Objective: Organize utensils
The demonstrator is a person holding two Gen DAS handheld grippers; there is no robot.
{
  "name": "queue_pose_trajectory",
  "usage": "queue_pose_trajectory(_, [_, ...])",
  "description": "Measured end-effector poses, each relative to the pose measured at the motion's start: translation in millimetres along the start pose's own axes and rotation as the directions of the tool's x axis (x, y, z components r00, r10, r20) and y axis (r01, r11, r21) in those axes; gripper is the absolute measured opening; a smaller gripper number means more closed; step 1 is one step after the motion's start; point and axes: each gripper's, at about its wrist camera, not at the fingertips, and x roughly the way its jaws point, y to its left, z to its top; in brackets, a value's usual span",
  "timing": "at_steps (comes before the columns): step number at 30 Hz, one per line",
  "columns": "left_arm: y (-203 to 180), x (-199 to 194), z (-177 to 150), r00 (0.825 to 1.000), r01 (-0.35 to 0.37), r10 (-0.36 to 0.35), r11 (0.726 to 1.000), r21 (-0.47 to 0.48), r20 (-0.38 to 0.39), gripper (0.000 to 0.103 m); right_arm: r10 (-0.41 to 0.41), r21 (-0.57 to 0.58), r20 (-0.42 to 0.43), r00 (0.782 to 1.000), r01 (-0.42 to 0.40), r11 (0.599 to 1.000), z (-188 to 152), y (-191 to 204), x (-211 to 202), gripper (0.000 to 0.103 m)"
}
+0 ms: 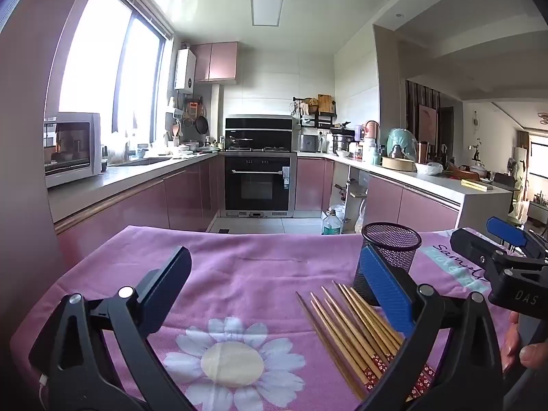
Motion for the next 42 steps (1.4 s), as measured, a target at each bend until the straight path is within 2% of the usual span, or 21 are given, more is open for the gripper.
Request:
queue_pose_trajectory(13, [0.1,-3.7,12.2,1.000,0.000,0.000,1.000,-0.009,0.010,0.097,0.002,-0.006,-0.005,1.000,-0.002,1.000,8.9,2.0,-3.3,0.097])
queue_pose_trajectory(14, [0.5,-3.3,13.0,1.000,0.000,0.000,1.000,-0.009,0.010,0.097,0.007,-0.007,-0.002,1.000,-0.007,1.000,2.2,3.0,-3.1,0.097])
queue_pose_trajectory(42, [-0.2,-5.0,10.5,1.000,0.001,-0.001,1.000,-0.010,0.023,0.097,0.009,0.005,0.003,1.000,-0.009,1.000,-0.1,-0.3,-1.7,0.097])
